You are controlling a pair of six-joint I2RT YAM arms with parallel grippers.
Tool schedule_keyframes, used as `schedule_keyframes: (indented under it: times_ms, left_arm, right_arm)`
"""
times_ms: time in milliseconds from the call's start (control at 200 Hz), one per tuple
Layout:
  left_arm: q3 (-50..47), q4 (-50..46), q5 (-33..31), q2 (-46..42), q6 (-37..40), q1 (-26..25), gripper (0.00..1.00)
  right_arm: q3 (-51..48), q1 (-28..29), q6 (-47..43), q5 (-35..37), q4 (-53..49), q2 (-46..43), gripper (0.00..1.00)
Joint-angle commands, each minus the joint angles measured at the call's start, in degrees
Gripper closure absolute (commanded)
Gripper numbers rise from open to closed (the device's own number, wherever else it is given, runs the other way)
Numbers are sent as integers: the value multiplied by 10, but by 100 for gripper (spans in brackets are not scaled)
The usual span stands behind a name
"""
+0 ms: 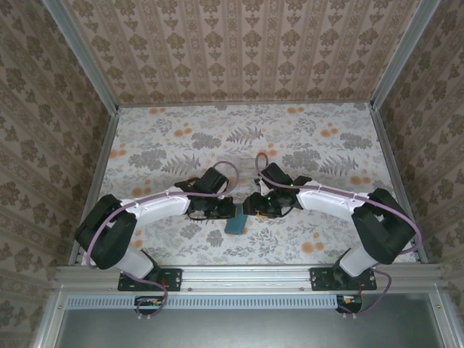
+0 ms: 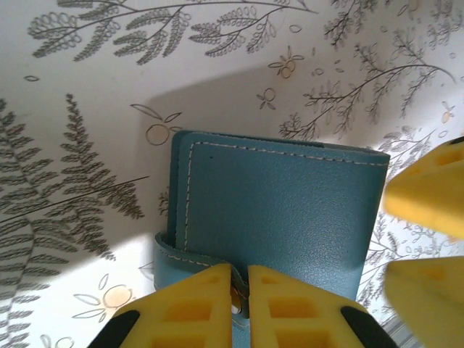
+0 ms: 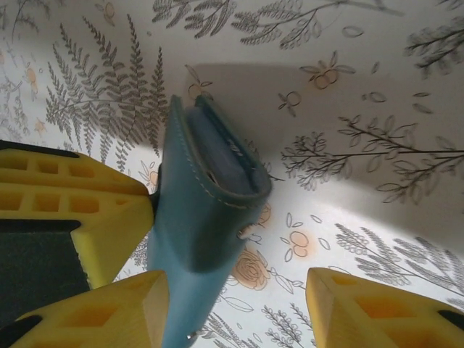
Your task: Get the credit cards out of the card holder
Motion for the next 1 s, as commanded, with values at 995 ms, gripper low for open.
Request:
schedule_keyframes:
  times_ms: [995]
  left_arm:
    - [23, -73, -29, -28, 29, 4, 72]
  right_arm:
    - [-35, 2, 4, 14, 13, 11, 81]
